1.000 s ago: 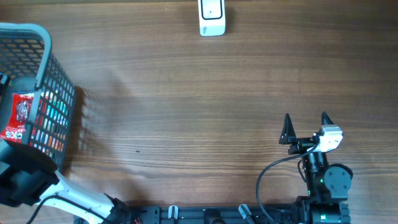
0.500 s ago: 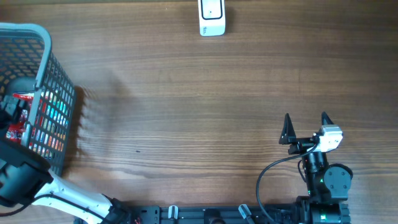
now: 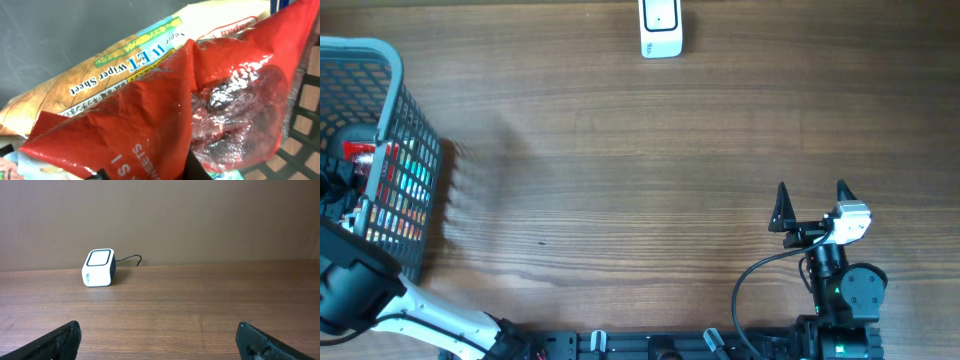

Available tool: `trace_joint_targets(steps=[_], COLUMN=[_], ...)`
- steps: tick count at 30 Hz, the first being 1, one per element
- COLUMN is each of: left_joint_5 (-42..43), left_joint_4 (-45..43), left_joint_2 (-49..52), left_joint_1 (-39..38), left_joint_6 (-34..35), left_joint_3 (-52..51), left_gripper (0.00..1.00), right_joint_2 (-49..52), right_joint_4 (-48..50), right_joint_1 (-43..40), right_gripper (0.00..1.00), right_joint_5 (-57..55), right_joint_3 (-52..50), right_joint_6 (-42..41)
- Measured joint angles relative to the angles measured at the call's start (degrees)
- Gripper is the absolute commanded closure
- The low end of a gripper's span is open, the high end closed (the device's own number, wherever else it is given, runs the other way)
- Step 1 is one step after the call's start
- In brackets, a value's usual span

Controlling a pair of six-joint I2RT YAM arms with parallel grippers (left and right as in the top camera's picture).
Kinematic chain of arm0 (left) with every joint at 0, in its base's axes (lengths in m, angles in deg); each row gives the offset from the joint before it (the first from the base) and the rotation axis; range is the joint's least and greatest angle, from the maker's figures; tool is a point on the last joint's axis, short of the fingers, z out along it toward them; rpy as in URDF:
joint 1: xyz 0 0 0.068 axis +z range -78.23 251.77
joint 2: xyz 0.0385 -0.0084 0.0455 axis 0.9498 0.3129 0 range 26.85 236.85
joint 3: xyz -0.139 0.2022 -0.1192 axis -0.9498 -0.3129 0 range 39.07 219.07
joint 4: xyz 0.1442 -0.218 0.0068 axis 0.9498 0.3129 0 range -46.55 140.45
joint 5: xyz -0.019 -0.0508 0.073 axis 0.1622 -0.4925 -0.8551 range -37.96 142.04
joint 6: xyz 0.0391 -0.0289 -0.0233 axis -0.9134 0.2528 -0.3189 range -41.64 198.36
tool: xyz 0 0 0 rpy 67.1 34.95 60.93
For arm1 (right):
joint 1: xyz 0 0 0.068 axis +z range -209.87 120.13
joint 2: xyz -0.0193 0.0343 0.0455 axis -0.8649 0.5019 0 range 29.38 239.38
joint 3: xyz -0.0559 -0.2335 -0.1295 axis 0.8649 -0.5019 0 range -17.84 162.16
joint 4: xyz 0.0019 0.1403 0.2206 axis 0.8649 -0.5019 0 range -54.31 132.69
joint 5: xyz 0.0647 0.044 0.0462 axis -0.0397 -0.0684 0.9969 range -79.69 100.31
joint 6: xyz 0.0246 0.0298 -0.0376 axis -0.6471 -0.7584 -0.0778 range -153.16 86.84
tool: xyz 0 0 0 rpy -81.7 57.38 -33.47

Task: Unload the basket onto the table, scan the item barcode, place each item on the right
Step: 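Reach the left gripper into the basket and grasp the red snack bag, then lift the red bag out and place it on the table center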

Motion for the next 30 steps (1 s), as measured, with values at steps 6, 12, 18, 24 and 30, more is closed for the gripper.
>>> trace_joint_targets(steps=[6,12,18,24,30], left_joint_5=[0.50,-0.28,-0.04,12.90,18.34], left_joint_4=[1.38,-1.18,-7.43,-6.91,-4.46], left_joint_2=[-3.52,-22.40,-49.03,-62.01,-52.78], left_joint_1=[-0.02,-0.02,-0.07,-9.84,-37.09], left_joint_6=[0.02,0.04,8.02,15.41,15.45], left_joint_3=[-0.83,-2.03,-1.84,-1.66,-3.02], left_gripper=[0.96,0.96,0.96,0.96,0.96], right_joint_2=[0.00,0.00,0.00,0.00,0.00], right_joint_4=[0.00,0.00,0.00,0.02,0.02], right_joint_1=[0.00,0.00,0.00,0.00,0.00], right_gripper=[0.00,0.00,0.00,0.00,0.00], right_joint_5=[0.00,0.00,0.00,-0.02,-0.02], right_joint_3=[0.00,0.00,0.00,0.00,0.00], right_joint_6=[-0.02,0.00,-0.02,-0.02,-0.02])
